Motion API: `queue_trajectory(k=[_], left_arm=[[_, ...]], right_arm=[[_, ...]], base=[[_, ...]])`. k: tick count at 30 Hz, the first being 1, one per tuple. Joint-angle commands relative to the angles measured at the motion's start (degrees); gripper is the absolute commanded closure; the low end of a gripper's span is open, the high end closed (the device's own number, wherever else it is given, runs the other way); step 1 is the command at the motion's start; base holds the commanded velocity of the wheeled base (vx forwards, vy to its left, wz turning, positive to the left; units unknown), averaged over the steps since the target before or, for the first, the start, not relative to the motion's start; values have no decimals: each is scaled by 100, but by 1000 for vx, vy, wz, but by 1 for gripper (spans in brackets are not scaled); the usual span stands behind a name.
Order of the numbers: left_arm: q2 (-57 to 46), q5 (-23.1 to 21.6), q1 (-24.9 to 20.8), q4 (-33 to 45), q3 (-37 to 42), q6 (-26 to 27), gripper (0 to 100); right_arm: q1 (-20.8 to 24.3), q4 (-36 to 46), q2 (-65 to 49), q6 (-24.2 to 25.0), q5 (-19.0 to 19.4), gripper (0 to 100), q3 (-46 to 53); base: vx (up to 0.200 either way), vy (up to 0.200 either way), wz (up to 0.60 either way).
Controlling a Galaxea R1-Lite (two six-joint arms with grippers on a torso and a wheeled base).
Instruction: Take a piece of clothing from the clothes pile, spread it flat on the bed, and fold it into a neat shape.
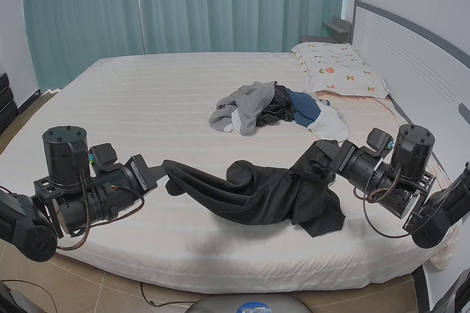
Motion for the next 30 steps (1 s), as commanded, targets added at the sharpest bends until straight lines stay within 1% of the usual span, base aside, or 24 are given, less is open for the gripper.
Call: queue_trajectory(k=[1,4,7,10,13,30], left_arm=[[-12,1,31,-5,-2,6,100],[-21,1,40,-5,-11,6,100],[-21,1,40,-5,-2,15,100],[-3,1,31,4,-2,15,100],[-21,1,31,4,-2,15,100],[-91,-8,5,4,16,15,100]], right_arm=[[-15,31,23,-71,-100,100,-99],[-24,31,58,-159,-214,100,-135],[-33,75,76,-212,-469,100,-205],[-59,93,120,-397,-697,100,-258],[-68,40,155,-511,-821,100,-258],[-191,-4,155,-423,-715,100,-346]], base=[[0,200,0],[0,200,0],[0,200,0],[0,200,0],[0,200,0],[0,200,0]])
